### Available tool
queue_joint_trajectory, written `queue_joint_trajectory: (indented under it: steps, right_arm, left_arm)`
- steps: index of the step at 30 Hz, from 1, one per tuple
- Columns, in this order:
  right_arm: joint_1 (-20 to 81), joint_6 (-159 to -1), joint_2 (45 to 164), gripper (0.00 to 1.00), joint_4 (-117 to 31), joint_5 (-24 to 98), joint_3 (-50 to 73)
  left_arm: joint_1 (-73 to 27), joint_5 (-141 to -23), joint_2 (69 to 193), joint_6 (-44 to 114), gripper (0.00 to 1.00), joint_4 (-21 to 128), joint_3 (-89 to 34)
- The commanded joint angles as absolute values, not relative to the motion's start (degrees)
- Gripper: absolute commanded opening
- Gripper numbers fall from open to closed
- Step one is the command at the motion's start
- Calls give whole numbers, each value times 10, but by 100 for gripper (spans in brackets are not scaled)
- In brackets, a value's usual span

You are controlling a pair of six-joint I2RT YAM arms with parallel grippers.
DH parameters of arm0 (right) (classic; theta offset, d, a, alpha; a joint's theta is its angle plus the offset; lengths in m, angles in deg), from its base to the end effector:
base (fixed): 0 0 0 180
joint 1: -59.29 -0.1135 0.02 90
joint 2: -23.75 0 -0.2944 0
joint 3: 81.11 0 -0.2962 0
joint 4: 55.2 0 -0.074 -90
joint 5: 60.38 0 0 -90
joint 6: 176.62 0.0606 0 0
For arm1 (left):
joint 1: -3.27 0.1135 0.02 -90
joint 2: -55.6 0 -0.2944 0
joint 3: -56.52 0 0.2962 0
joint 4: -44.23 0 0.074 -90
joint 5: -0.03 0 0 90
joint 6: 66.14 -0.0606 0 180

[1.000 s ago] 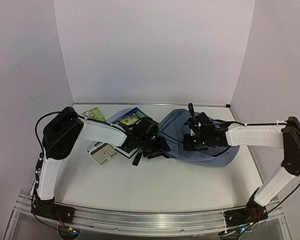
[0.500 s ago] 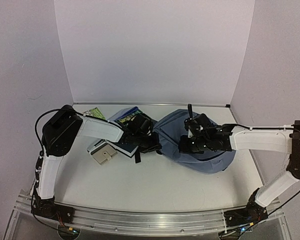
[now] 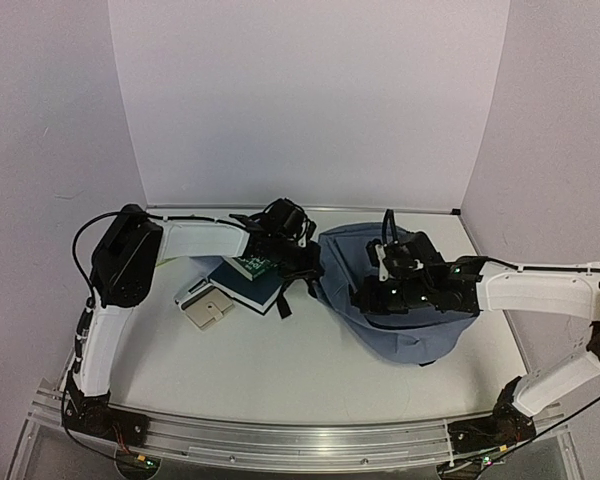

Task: Pack the student bag
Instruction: Adjust the student bag at the center of the board.

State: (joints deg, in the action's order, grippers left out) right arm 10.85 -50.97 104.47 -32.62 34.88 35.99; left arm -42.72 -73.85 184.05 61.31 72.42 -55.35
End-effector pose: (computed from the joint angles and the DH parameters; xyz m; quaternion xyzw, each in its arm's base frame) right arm 0.2326 0.2707 0.2263 -0.1201 0.8990 0.3116 0.2833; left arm 0.3914 -0.4294 0.1664 0.1218 0.9074 -0.3500 0.1981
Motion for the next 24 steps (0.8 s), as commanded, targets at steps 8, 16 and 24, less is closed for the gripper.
queue_joint_trajectory:
  steps: [8,16,24]
  right_arm:
    - [57,-493,1021,0,-370,430,380]
    - [34,-454,1026,0,-404,342,378]
    - [29,-454,1028,0,-522,297,405]
  left_arm:
    - [-388,-847,1899,560,0,733,-677]
    - [-386,-758,1857,572,21,718,-650]
    - [-387,-681,1699,612,62,661,-470]
